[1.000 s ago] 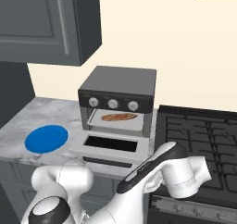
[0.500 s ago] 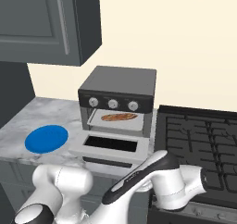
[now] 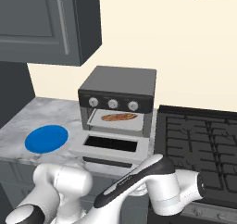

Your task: Pull the toaster oven rack outwards. Pick up the baguette from the plate and place it on the toaster oven rack. Close the toaster oven door fully and set the temperature to the lowest setting.

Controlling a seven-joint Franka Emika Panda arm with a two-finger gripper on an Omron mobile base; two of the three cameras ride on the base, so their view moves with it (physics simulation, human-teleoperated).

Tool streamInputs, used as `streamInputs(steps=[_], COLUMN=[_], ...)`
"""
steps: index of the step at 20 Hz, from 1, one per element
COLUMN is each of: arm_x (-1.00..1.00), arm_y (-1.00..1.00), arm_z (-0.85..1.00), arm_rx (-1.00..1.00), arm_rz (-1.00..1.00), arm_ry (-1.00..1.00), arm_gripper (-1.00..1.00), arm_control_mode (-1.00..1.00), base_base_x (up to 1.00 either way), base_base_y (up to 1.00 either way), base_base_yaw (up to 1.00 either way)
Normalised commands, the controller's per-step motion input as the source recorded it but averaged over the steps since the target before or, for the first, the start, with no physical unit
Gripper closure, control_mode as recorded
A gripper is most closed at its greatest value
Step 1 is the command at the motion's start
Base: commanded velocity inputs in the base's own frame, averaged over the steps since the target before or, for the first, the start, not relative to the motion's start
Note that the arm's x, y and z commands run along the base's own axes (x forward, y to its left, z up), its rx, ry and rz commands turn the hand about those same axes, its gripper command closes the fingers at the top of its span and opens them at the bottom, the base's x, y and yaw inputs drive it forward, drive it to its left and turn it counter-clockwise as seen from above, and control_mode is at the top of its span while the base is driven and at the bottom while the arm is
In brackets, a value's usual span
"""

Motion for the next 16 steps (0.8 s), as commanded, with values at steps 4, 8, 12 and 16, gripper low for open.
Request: streamInputs(steps=[4, 8, 12, 16], arm_x=[0.00, 0.00, 0.00, 0.04], arm_y=[0.06, 0.22, 0.20, 0.22], arm_z=[0.06, 0.00, 0.00, 0.00], arm_rx=[0.03, 0.00, 0.00, 0.00], arm_rz=[0.00, 0.00, 0.00, 0.00], arm_ry=[0.00, 0.00, 0.00, 0.00], arm_gripper=[-1.00, -1.00, -1.00, -1.00], arm_control_mode=[-1.00, -1.00, -1.00, -1.00], base_base_x=[0.00, 0.00, 0.00, 0.00], base_base_y=[0.00, 0.00, 0.00, 0.00], base_base_yaw=[0.00, 0.00, 0.00, 0.00])
